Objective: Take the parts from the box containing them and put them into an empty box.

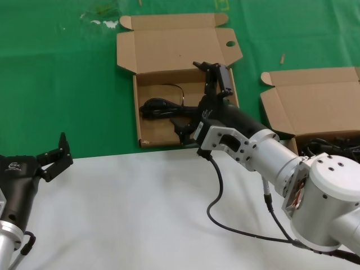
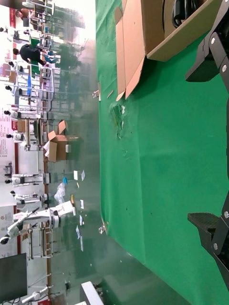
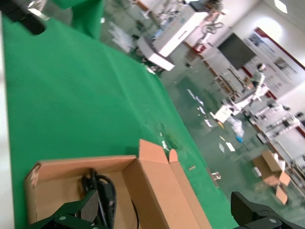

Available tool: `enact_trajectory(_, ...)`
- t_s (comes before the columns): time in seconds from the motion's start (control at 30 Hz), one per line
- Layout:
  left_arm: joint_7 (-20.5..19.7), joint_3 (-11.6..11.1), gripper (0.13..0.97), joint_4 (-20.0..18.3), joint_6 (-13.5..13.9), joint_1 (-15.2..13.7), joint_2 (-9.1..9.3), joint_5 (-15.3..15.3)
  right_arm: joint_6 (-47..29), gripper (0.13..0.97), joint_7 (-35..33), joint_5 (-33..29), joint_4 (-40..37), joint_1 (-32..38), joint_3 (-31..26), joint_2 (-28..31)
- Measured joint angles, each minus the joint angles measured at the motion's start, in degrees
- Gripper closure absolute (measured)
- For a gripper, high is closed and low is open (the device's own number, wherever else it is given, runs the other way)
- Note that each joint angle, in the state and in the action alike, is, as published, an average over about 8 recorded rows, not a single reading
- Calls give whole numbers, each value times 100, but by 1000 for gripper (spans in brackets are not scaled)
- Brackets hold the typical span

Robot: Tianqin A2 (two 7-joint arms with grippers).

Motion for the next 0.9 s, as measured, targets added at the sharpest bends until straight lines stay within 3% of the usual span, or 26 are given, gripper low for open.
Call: enact_trajectory(0.9,1,0,132,0,0,0,0,0,-498,129,3039,-1952,353,-1705,2378,-668)
